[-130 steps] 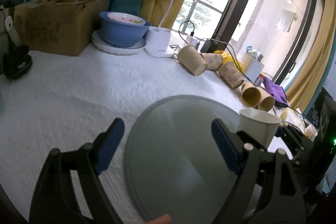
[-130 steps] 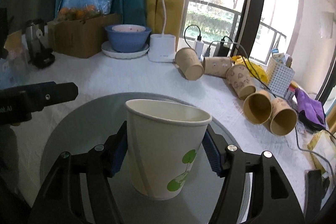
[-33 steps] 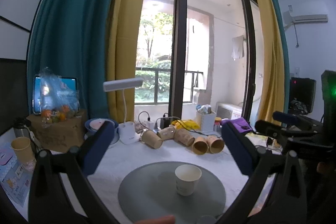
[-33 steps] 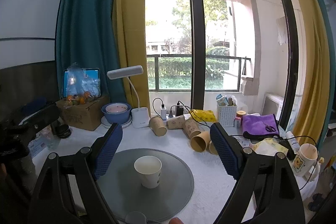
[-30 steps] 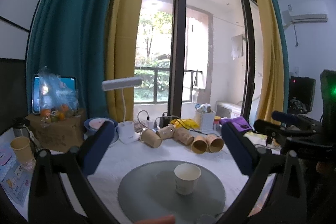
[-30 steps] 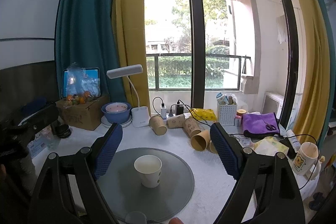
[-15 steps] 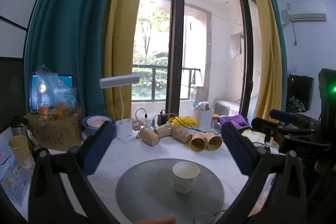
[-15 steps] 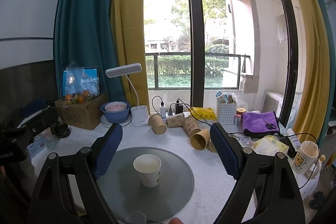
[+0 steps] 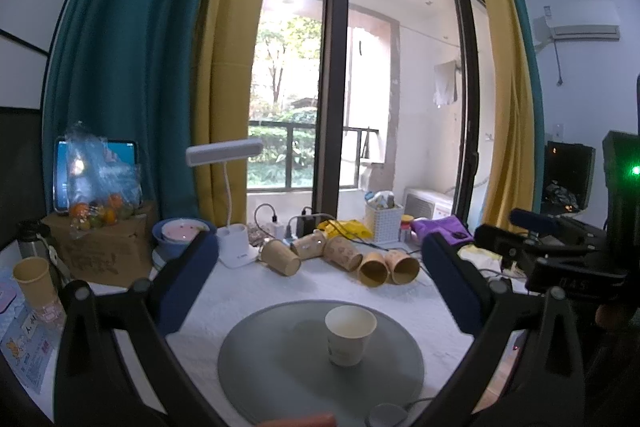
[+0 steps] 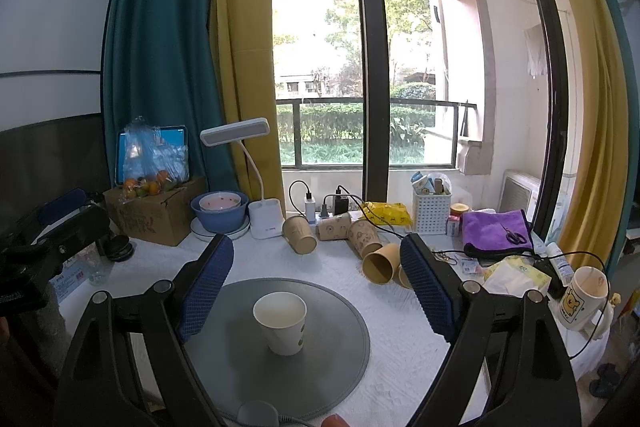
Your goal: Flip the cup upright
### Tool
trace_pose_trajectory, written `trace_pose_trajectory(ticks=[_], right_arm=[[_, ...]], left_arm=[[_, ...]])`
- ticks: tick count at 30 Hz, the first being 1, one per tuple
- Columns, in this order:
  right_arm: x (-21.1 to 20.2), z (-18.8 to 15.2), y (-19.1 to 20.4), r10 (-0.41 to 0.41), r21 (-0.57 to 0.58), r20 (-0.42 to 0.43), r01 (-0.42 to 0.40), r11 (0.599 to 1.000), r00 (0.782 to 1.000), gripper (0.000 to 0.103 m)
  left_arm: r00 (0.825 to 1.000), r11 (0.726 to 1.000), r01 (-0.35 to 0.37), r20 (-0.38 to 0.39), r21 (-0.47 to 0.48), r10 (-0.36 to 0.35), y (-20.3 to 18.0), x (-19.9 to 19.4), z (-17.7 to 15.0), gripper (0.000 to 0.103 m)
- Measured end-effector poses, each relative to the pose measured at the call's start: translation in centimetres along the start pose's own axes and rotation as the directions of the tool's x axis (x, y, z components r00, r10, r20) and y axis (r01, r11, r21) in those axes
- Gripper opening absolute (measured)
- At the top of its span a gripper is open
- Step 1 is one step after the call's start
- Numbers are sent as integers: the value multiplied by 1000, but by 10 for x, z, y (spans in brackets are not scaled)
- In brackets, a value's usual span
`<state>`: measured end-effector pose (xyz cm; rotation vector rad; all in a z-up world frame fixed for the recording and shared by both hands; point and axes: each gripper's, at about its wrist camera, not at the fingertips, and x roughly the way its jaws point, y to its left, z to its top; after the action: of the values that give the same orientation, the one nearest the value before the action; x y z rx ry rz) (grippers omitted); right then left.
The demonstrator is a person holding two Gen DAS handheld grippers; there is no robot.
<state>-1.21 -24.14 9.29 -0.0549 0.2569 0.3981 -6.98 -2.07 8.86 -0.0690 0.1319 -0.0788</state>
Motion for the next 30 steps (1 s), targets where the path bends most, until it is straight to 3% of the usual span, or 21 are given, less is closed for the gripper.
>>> trace_pose_trajectory(ticks=[30], right_arm=[[1,-3,0,-3,-6,2,3,1000,1000,88]], left_arm=[[1000,1000,4,-2,-2,-4,1,1,-1,102]])
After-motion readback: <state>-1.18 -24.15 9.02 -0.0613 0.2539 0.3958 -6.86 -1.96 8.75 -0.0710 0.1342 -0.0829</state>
